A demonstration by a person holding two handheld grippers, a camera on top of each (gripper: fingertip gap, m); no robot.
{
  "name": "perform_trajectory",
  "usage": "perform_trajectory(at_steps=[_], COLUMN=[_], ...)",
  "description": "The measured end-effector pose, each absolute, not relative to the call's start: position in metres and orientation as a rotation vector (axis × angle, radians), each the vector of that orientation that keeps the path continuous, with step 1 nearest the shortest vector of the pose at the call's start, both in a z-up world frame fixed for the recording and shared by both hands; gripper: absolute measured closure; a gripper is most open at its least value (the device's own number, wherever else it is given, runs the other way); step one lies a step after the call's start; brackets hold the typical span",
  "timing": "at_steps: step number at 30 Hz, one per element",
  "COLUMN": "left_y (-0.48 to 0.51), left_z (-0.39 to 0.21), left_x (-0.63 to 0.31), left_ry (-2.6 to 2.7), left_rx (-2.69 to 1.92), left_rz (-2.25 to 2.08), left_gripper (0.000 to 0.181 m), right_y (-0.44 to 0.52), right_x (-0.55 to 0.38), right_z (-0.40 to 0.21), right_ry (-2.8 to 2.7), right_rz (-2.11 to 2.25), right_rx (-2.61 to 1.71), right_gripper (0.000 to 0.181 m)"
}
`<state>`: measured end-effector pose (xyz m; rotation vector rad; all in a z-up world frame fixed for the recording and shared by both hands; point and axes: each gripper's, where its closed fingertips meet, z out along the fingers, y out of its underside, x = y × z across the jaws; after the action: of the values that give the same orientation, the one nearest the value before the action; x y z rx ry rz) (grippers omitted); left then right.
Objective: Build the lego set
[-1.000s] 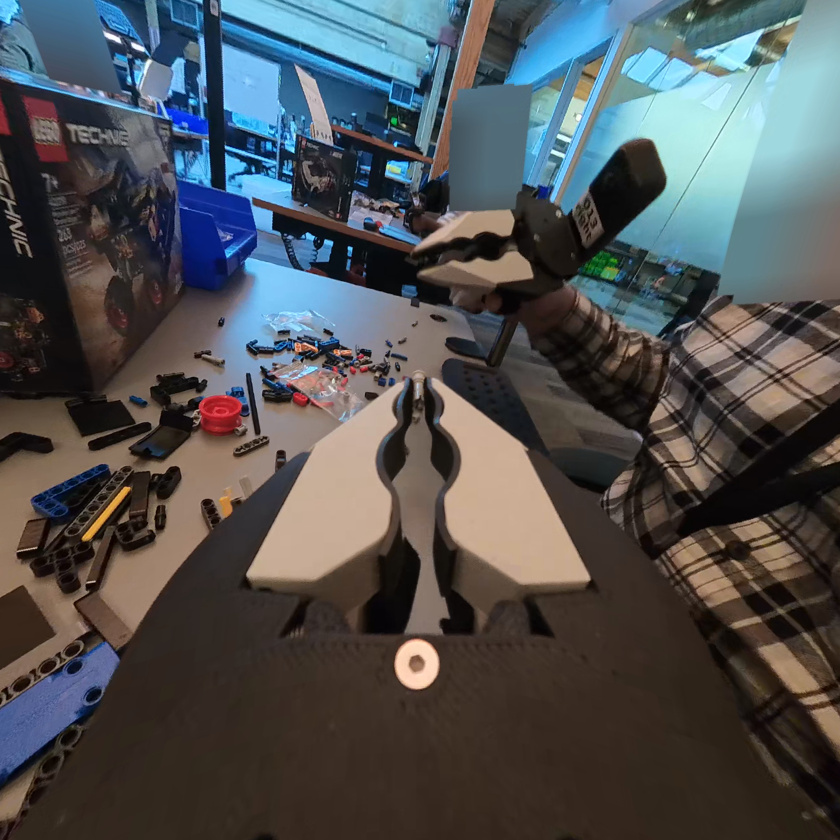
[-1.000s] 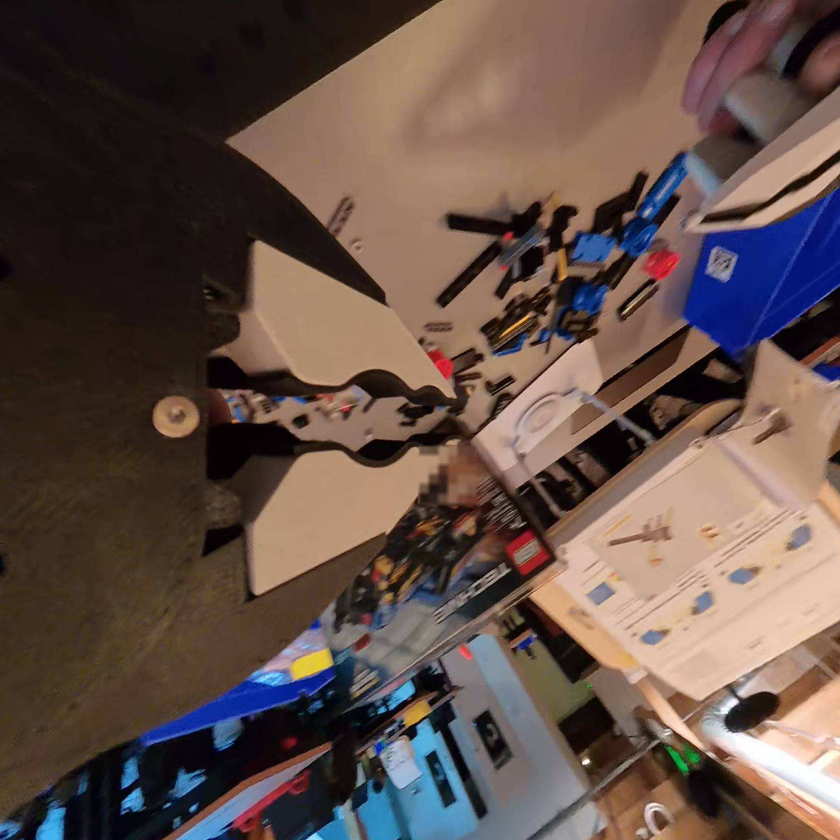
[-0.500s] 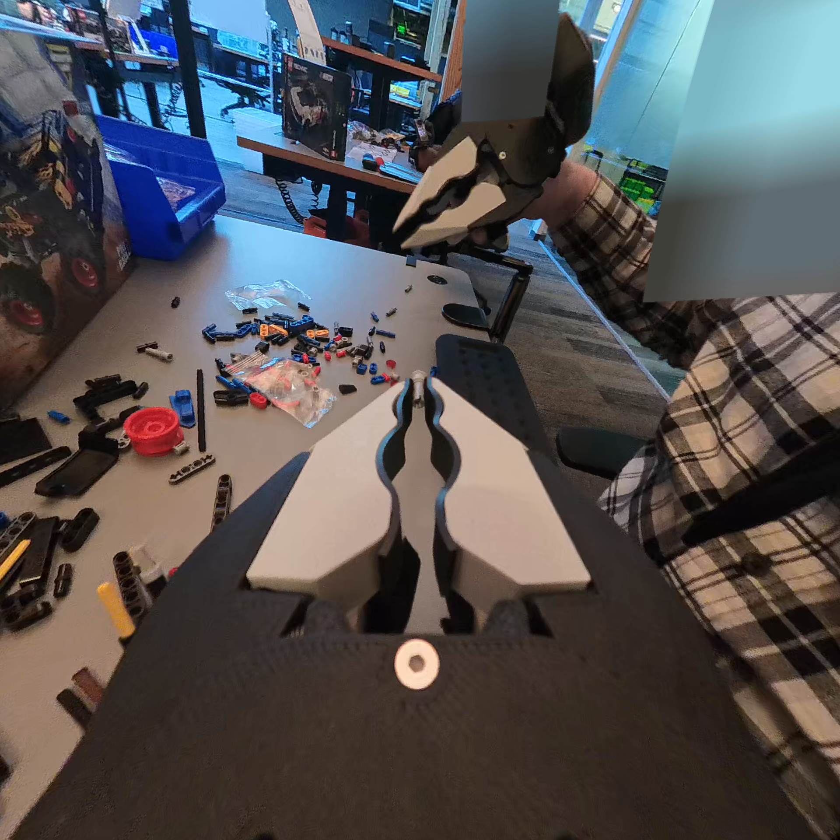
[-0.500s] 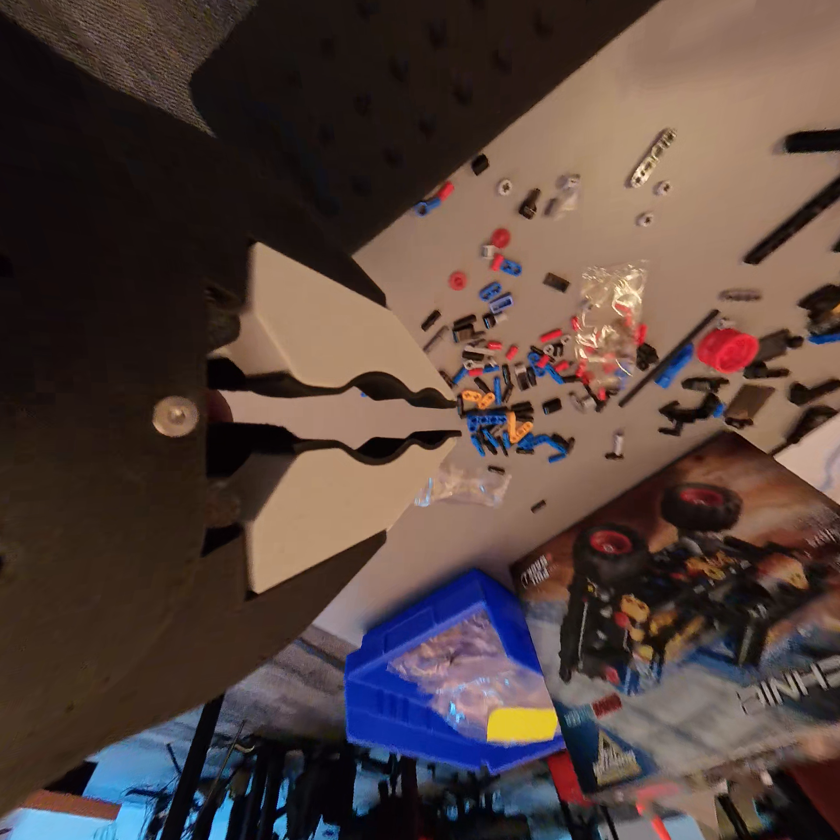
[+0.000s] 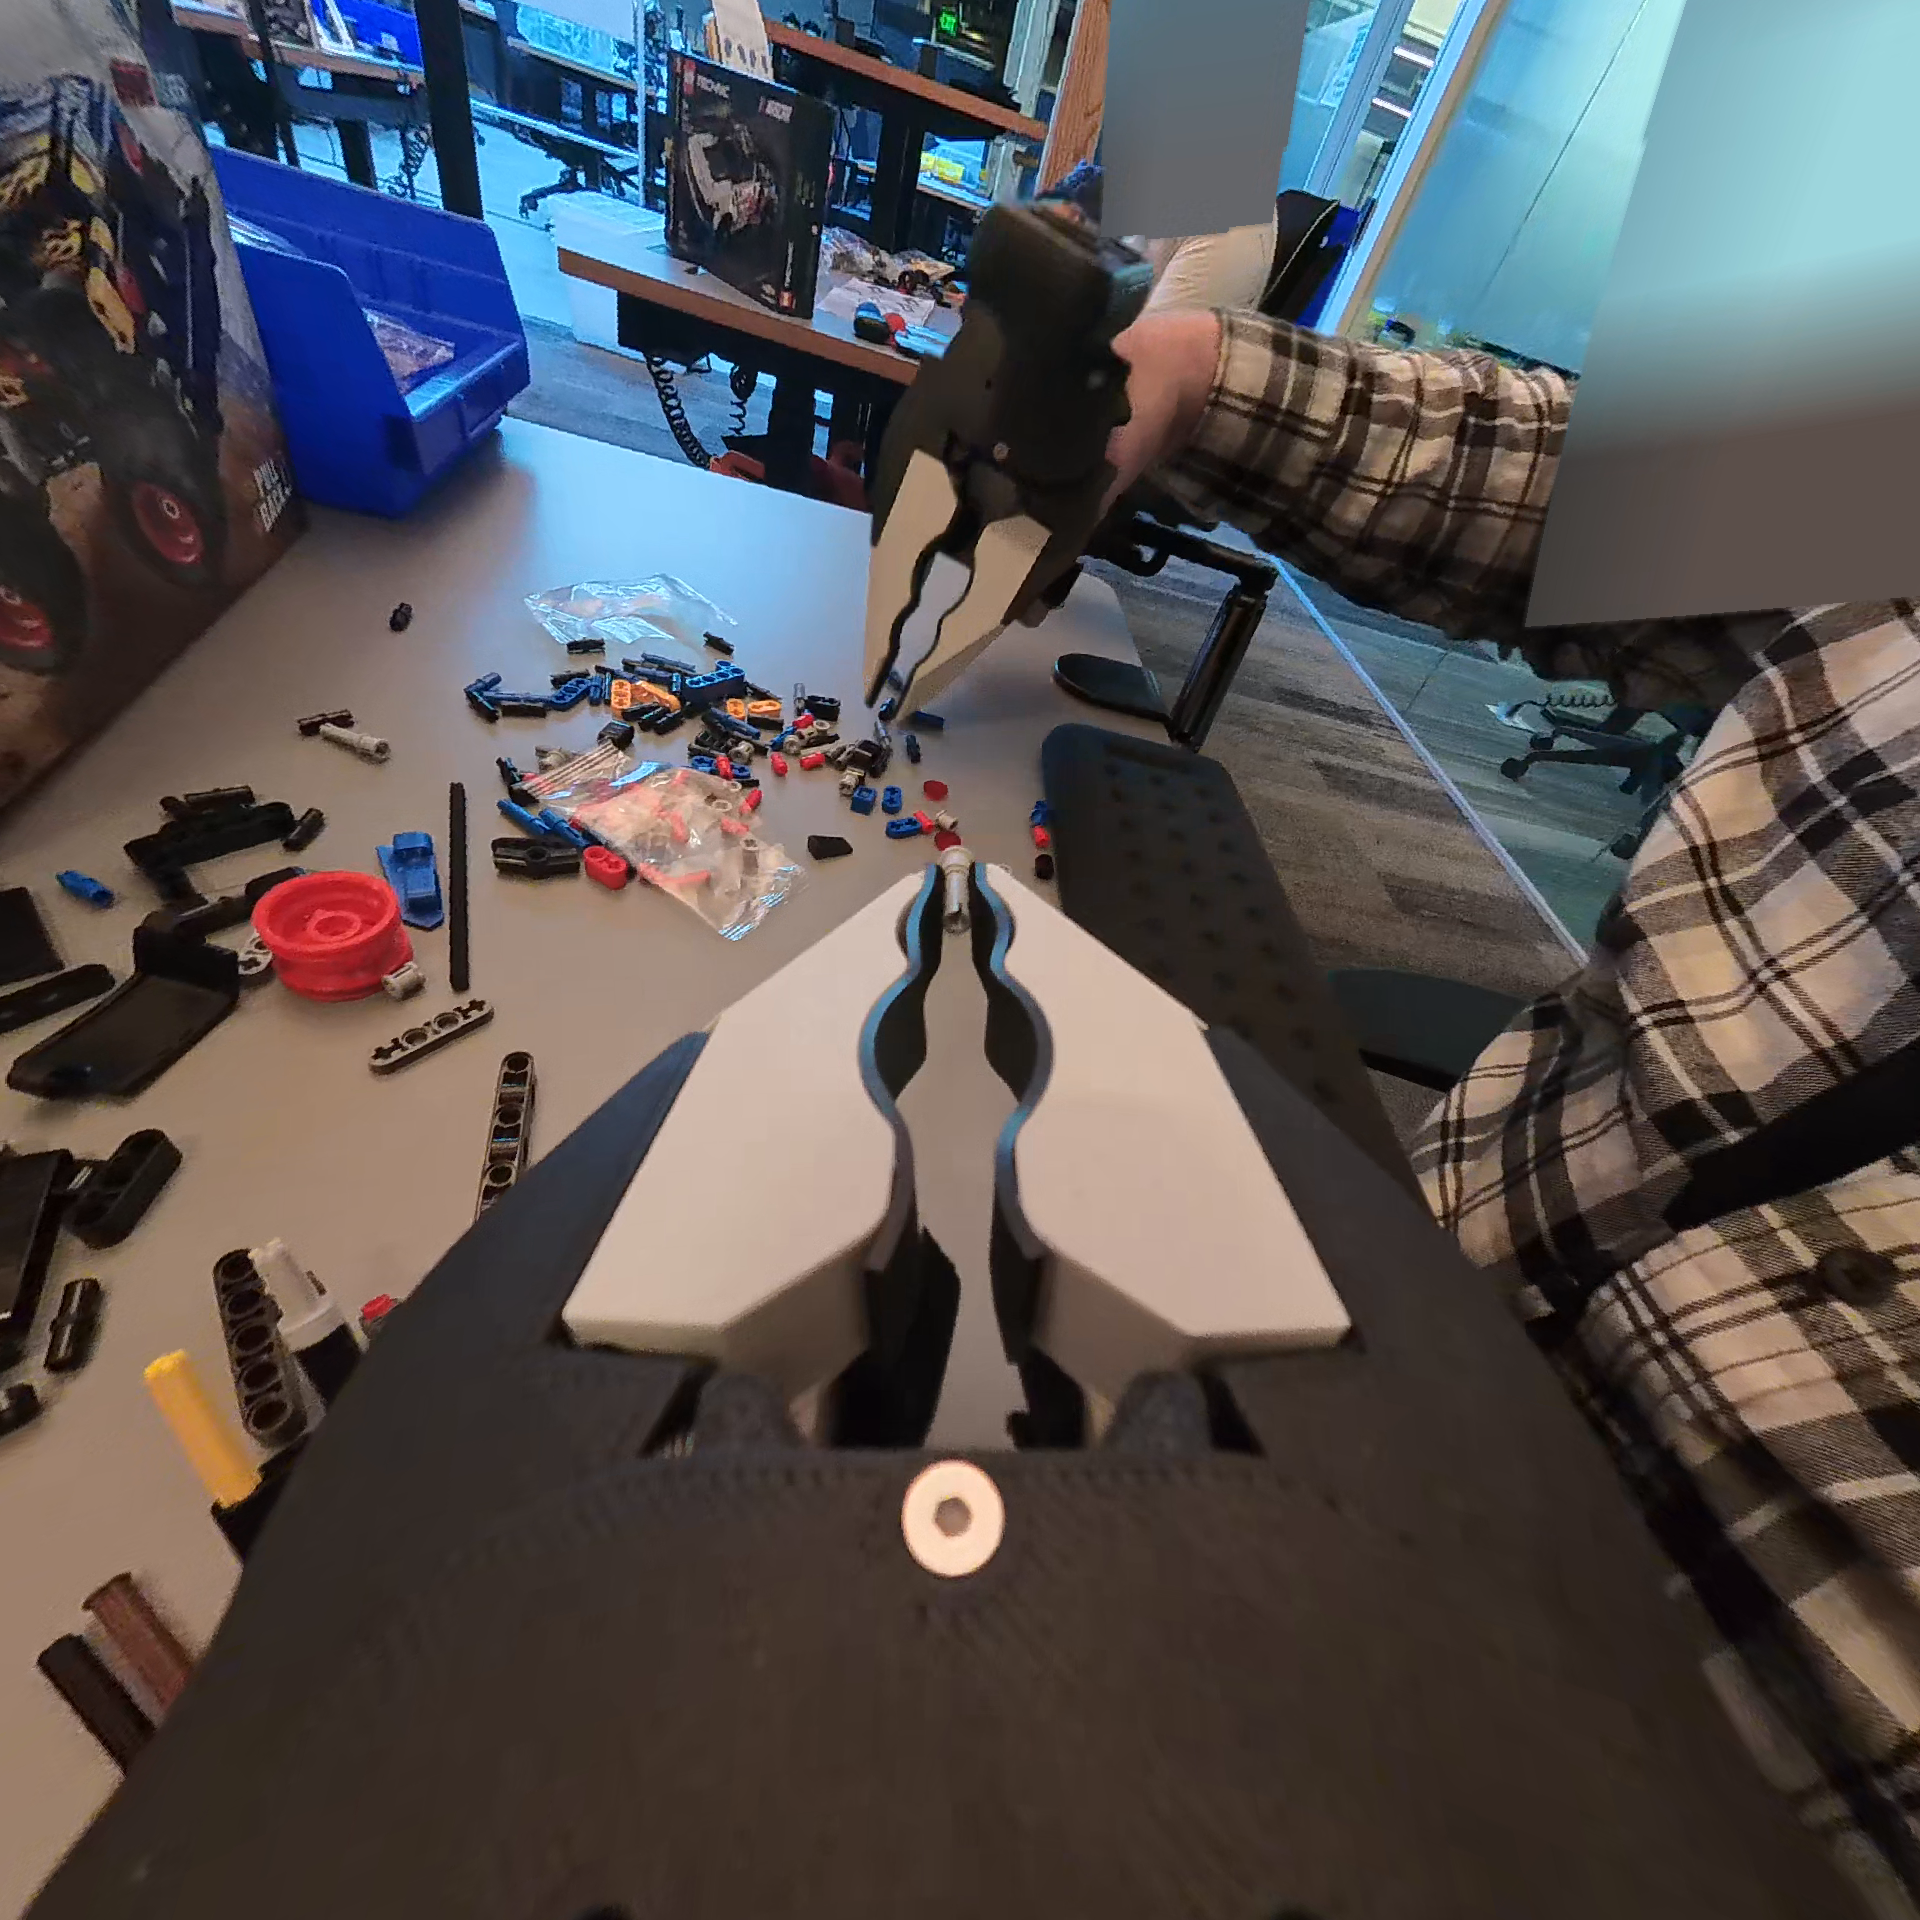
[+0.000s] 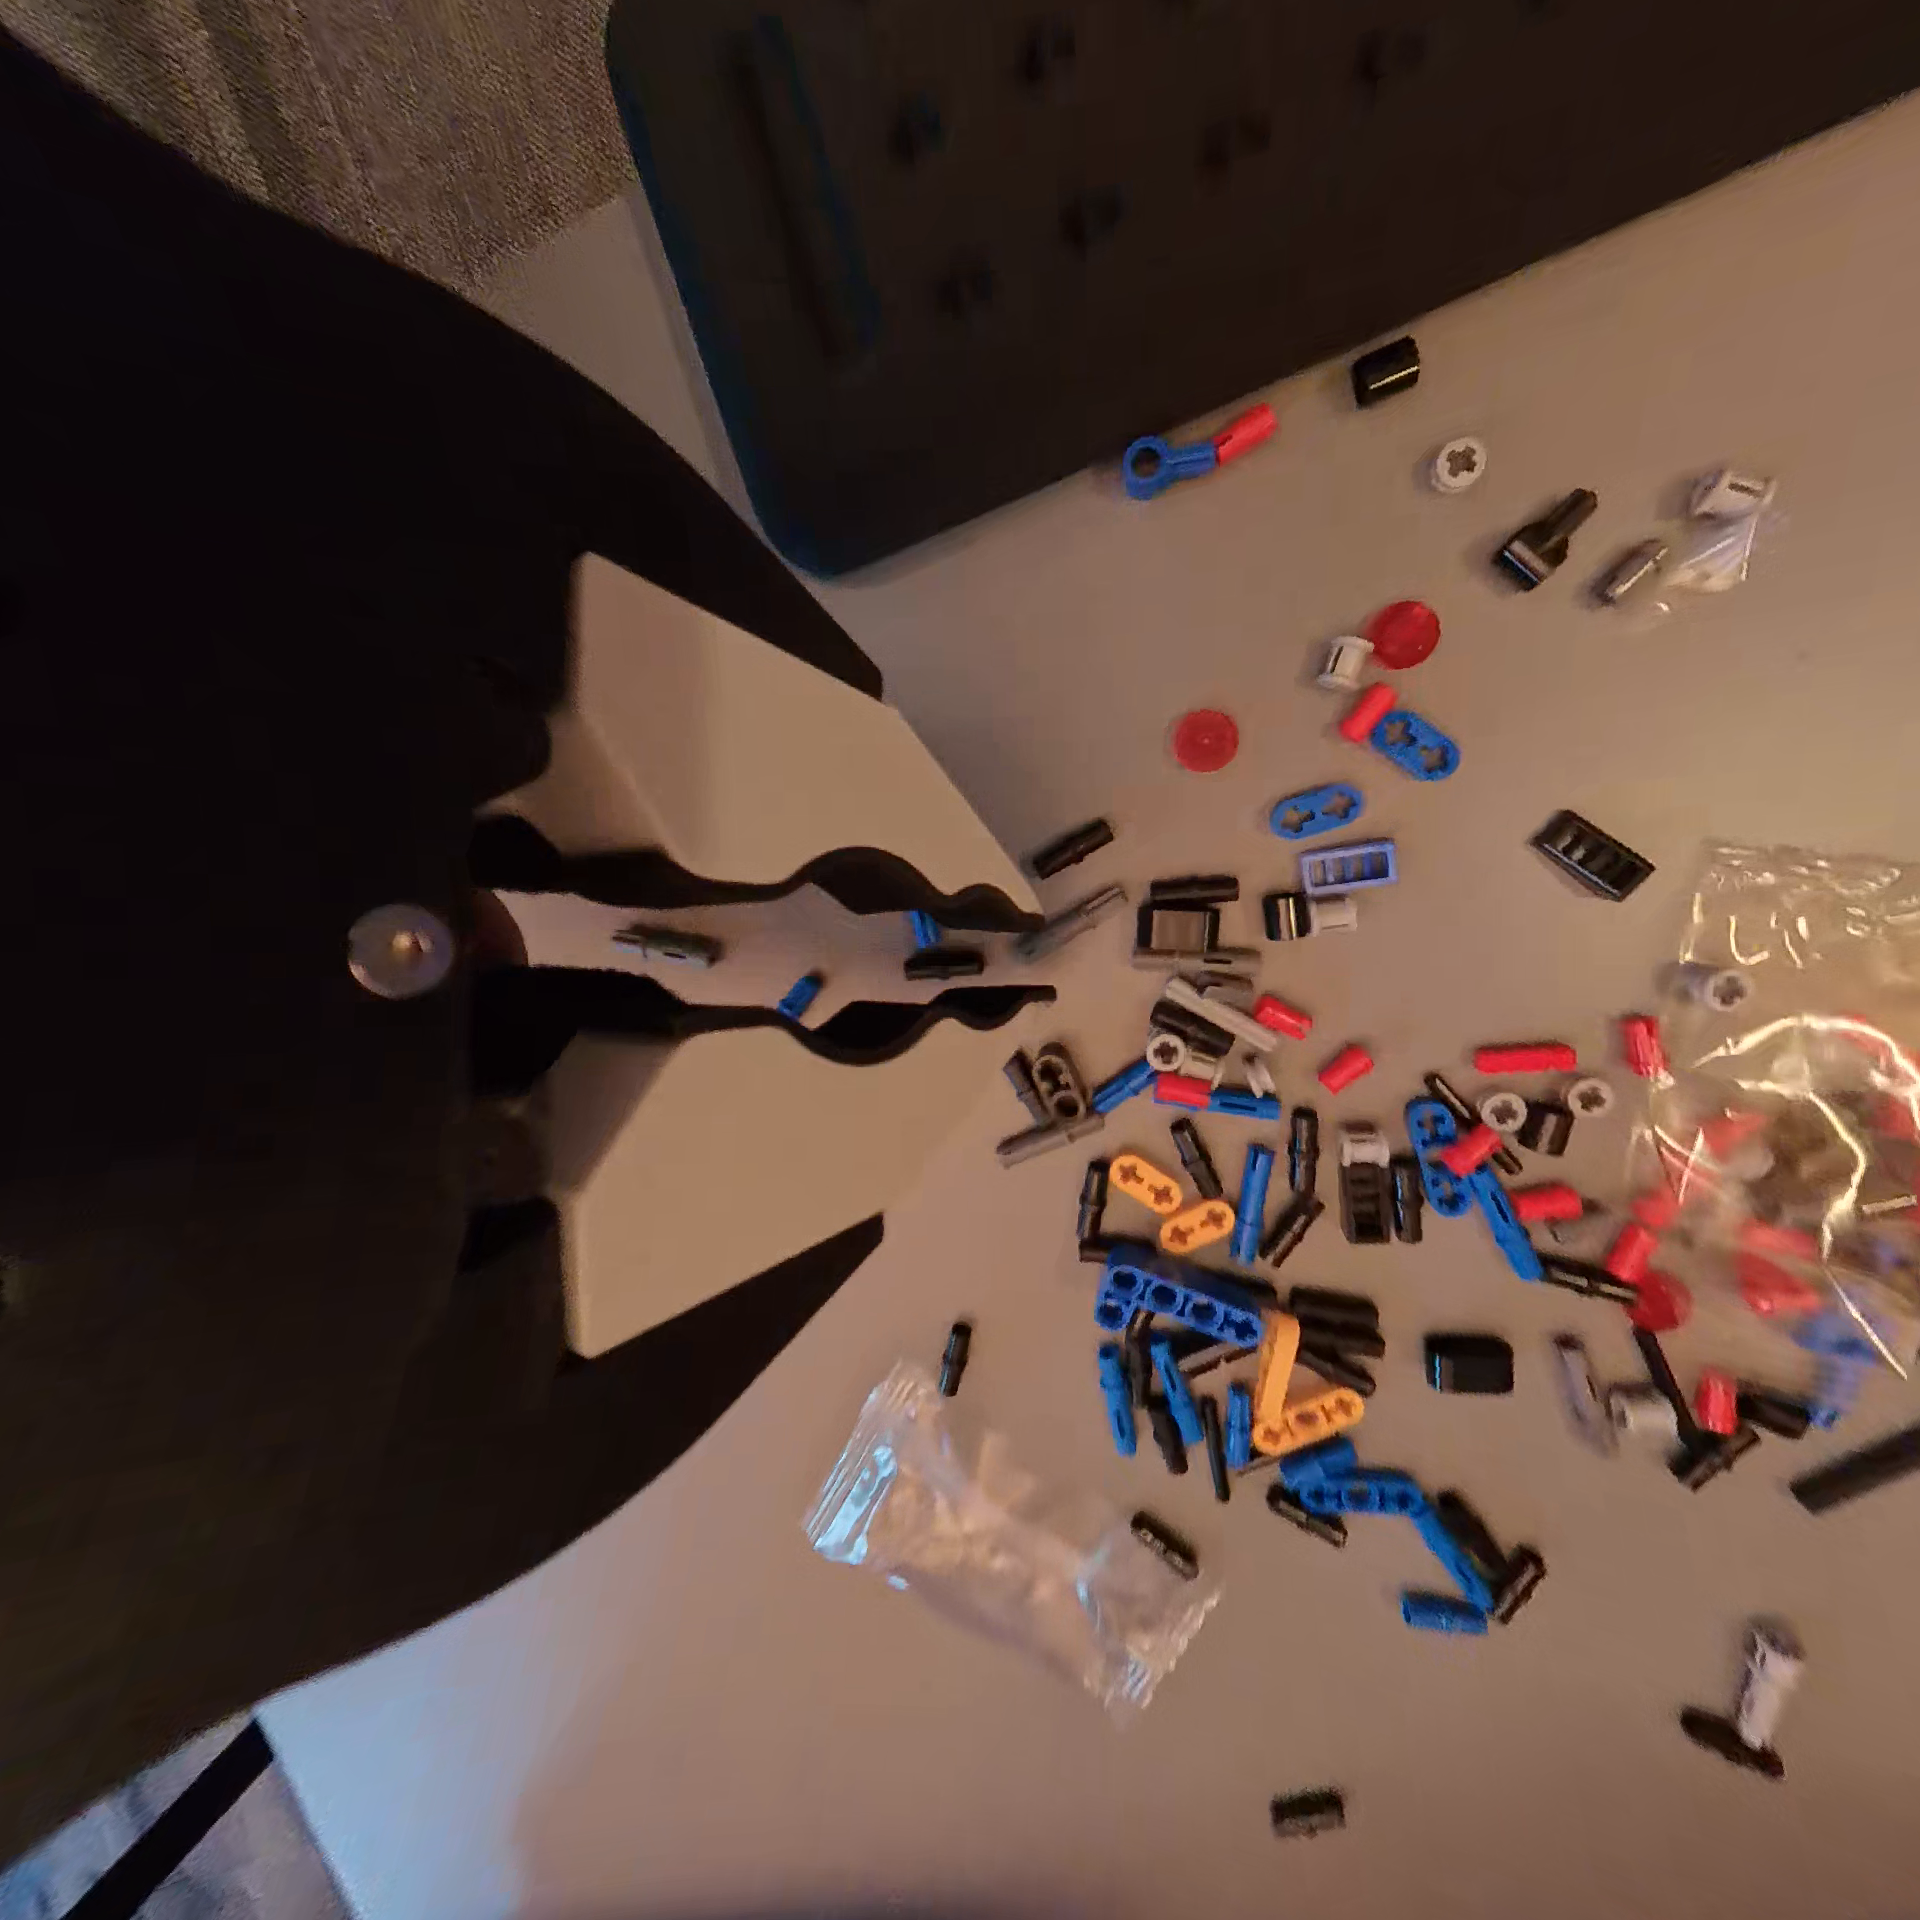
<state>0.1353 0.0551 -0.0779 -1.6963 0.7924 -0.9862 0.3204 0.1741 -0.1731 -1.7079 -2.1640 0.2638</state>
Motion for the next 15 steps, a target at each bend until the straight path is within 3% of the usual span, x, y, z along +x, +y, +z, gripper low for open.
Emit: perform_trajectory(at_steps=[8,15], left_y=[0.053,0.052], left_z=[-0.080,-0.075], left_x=[0.134,0.128], left_ry=[0.814,0.871], left_rx=[-1.686,-1.614], left_rz=[-0.973,-0.794], left_gripper=[0.178,0.178], right_y=[0.170,0.130], right_x=[0.316,0.244], right_z=[-0.182,-0.124], right_ry=[-2.192,-2.010], right_rz=[0.258,0.237], right_rx=[-1.677,-1.448], right_gripper=[0.179,0.179])
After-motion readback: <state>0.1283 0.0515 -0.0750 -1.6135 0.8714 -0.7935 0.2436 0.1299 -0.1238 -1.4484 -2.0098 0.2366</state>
